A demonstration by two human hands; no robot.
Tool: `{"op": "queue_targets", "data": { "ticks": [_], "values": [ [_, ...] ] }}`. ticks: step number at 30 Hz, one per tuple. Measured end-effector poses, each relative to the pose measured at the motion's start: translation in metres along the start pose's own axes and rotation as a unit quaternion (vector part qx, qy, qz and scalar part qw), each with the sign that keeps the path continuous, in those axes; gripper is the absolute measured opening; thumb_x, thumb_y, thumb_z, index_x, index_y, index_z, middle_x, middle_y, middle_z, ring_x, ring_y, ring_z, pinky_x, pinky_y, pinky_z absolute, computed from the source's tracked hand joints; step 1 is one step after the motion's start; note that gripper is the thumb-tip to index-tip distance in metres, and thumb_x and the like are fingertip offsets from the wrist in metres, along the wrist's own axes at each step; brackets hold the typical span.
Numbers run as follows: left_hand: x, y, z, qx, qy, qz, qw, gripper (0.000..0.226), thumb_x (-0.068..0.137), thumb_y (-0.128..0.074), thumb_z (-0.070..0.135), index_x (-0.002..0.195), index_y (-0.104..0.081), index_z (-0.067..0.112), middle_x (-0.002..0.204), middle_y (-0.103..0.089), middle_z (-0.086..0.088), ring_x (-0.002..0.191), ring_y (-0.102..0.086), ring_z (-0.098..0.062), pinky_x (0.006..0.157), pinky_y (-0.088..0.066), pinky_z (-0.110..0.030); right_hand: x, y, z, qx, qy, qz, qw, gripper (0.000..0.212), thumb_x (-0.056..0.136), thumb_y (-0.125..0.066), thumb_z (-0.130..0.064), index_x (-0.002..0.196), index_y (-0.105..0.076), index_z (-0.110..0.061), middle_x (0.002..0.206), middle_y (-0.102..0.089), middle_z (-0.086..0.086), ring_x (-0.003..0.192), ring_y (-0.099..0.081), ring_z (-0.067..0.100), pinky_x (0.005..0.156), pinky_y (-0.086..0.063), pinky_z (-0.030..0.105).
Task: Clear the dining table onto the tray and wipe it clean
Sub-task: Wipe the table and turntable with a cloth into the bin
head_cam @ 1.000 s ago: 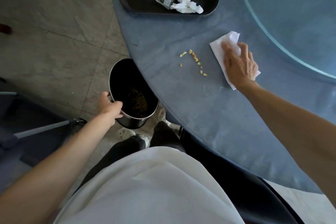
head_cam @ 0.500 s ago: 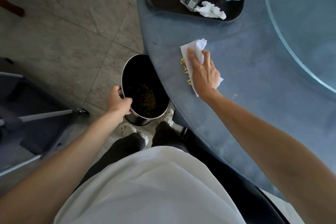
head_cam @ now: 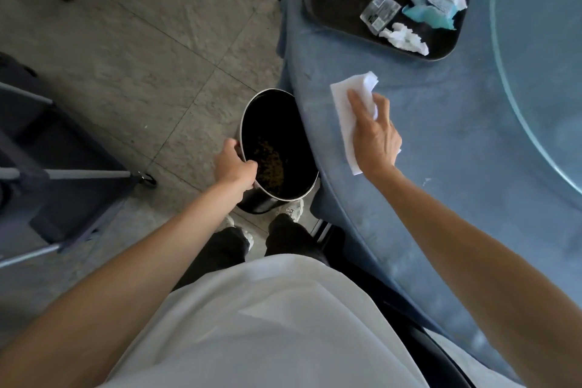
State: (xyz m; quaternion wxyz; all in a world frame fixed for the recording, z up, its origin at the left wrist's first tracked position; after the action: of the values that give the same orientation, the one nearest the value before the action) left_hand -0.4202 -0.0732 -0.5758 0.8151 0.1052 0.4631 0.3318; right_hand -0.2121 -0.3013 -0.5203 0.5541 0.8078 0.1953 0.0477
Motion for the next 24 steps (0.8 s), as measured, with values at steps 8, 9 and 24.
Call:
{"op": "queue_targets", "data": {
  "ticks": [8,9,24],
  "values": [
    [-0.005,-0.014,-0.008,-0.014,0.004,-0.009,1.0,0.041,0.088,-0.058,-0.008,0.117,-0.049,0.019,0.11,-0.057,-0.004,0.082,-0.063,-0.02,0.053,-0.057,-0.033,0.005,0.013,0.1,-0.032,-0.157,0.022,0.987,0.04,0.106,-0.044,-0.039,0.145,-0.044,-0.046,0.137,-0.049,0.003,0.101,-0.06,0.039,0.075,-0.034,0.039],
    [-0.007,-0.015,-0.01,-0.019,0.005,-0.011,1.0,0.04,0.088,-0.057,-0.009,0.115,-0.049,0.019,0.103,-0.057,-0.001,0.078,-0.062,-0.017,0.052,-0.056,-0.033,0.0,0.006,0.094,-0.039,-0.136,0.02,0.99,0.041,0.107,-0.042,-0.042,0.148,-0.041,-0.048,0.138,-0.048,0.002,0.105,-0.059,0.037,0.076,-0.034,0.038],
    [-0.016,-0.02,-0.017,0.038,0.002,-0.003,0.999,0.051,0.09,-0.056,-0.006,0.131,-0.047,0.021,0.129,-0.052,-0.008,0.078,-0.061,-0.018,0.053,-0.058,-0.033,-0.032,0.006,0.043,0.002,-0.04,0.007,0.999,0.056,0.103,-0.045,-0.021,0.148,-0.041,-0.055,0.149,-0.042,-0.011,0.105,-0.059,0.031,0.076,-0.036,0.035]
  ]
}}
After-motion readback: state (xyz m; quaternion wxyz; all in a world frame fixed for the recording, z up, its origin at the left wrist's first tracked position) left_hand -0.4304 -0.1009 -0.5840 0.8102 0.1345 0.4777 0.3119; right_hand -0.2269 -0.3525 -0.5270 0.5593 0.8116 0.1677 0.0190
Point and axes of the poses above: each hand's wrist, its own x-axis towards the middle knuckle, its own y-axis out of the back of the hand, z = x × y, the point moved 8 cm from there along x, towards the middle knuckle
